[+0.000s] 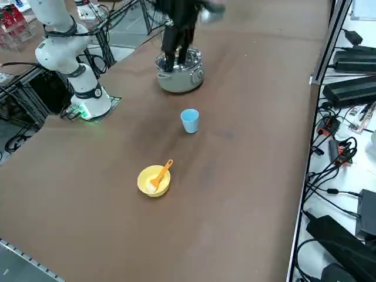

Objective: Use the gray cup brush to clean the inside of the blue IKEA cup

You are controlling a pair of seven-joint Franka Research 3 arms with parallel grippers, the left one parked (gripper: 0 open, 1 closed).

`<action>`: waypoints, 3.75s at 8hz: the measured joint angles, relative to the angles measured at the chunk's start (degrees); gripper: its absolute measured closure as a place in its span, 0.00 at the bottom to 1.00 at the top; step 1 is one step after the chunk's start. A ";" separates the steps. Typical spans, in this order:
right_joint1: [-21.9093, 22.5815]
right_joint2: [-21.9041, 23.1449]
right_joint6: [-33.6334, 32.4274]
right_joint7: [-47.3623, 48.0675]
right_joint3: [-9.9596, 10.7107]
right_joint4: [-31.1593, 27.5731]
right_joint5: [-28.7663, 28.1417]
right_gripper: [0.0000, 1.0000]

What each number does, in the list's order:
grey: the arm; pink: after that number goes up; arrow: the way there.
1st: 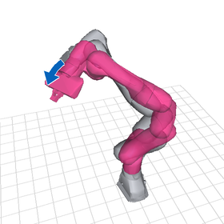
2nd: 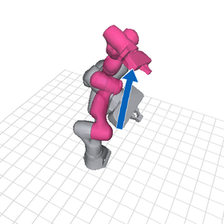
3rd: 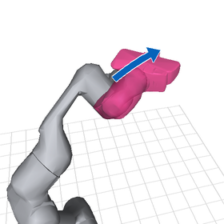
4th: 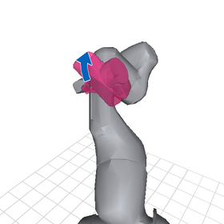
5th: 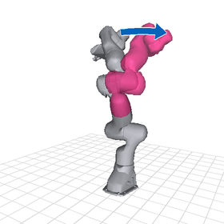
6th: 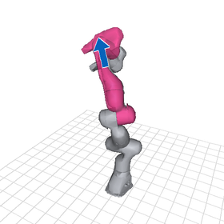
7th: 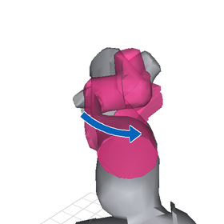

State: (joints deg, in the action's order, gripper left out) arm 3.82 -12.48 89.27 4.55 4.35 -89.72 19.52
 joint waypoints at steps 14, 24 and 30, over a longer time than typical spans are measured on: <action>-0.76 -20.02 22.39 41.73 0.50 -16.41 29.17 0.23; -0.72 -24.31 22.49 47.32 0.84 -16.11 32.89 0.50; -0.83 -24.74 22.49 48.34 1.78 -15.79 33.23 0.64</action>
State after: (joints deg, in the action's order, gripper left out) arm 2.99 -37.22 111.76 52.89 6.13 -105.51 52.75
